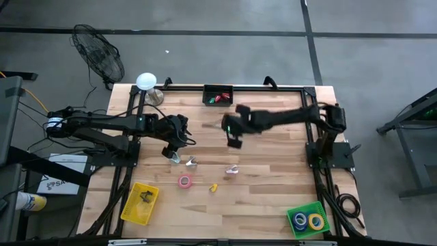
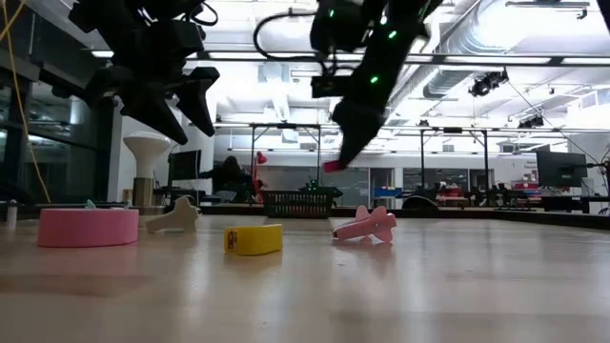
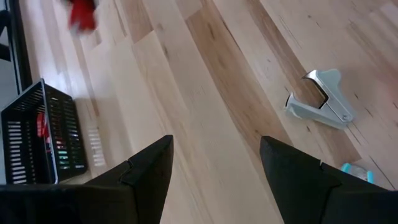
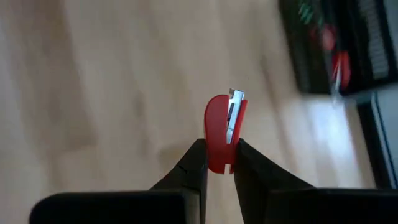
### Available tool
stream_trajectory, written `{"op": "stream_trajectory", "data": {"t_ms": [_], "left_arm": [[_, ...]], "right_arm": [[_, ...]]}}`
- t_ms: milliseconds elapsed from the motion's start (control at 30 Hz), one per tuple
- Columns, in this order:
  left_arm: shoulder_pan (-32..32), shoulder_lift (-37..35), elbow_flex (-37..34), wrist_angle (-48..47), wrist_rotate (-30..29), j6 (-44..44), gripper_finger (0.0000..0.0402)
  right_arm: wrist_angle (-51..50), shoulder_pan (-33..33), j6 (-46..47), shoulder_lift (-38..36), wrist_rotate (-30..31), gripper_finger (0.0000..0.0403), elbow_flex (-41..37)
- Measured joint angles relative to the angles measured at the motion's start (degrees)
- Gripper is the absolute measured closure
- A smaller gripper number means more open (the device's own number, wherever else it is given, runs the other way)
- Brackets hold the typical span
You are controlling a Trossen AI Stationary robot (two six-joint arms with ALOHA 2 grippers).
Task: Pick and place Stapler, Stapler remover, tape
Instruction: Put the red stapler into the black bin
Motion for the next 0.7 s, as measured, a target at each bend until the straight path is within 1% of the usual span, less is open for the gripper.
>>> {"op": "stream_trajectory", "data": {"t_ms": [33, 167, 367, 500, 633, 700], "left_arm": [[0.0, 0.0, 0.0, -0.03, 0.0, 0.0, 0.0165], [0.0, 0.0, 0.0, -0.05, 0.0, -0.26, 0.0165], [0.0, 0.0, 0.0, 0.06, 0.0, -1.45, 0.0165], [0.0, 0.0, 0.0, 0.63, -0.02, -2.55, 0.0165], [0.0, 0.03, 0.0, 1.38, 0.01, -2.89, 0.0165], [0.0, 0.04, 0.0, 2.28, 0.05, -2.95, 0.0165]], "right_arm": [[2.2, -1.96, -2.7, 0.1, -1.31, 0.036, 0.0], [9.29, -9.03, -11.01, 0.2, -3.37, 0.036, 0.0], [17.22, -18.1, -16.49, 0.6, -11.54, 0.036, 0.0], [21.01, -21.74, -20.22, 1.6, -16.28, 0.036, 0.02], [24.04, -23.92, -24.61, 3.14, -21.4, 0.036, 0.04], [25.69, -24.62, -26.94, 4.3, -22.89, 0.036, 0.05]]}}
